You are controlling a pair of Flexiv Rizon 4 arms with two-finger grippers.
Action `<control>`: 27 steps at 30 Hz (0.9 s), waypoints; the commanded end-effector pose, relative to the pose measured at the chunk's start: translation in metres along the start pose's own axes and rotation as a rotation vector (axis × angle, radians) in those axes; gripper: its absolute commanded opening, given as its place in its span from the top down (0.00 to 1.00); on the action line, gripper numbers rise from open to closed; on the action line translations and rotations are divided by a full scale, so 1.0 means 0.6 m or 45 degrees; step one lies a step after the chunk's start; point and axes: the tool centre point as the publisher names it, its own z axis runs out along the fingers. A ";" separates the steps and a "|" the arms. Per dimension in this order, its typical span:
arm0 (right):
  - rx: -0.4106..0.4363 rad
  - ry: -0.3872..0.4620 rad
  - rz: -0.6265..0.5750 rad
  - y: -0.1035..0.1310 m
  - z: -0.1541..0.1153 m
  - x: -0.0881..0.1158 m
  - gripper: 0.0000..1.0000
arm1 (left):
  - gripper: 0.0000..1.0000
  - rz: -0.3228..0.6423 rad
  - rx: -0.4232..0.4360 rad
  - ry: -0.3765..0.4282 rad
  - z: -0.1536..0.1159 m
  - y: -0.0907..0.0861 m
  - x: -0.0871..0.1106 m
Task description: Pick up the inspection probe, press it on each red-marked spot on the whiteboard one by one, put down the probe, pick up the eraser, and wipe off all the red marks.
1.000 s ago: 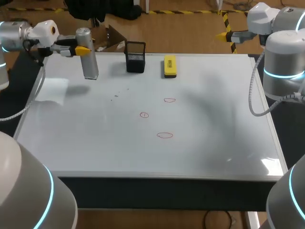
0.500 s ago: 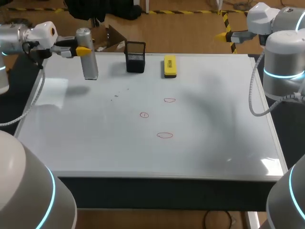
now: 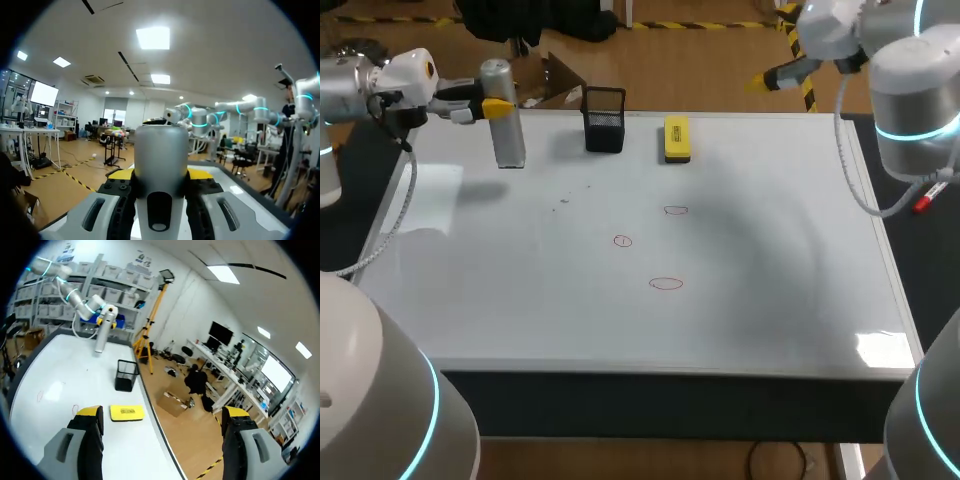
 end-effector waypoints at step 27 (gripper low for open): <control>0.100 1.236 -1.275 -0.007 0.102 0.114 0.00 | 1.00 0.004 -0.003 -0.722 0.003 -0.005 0.011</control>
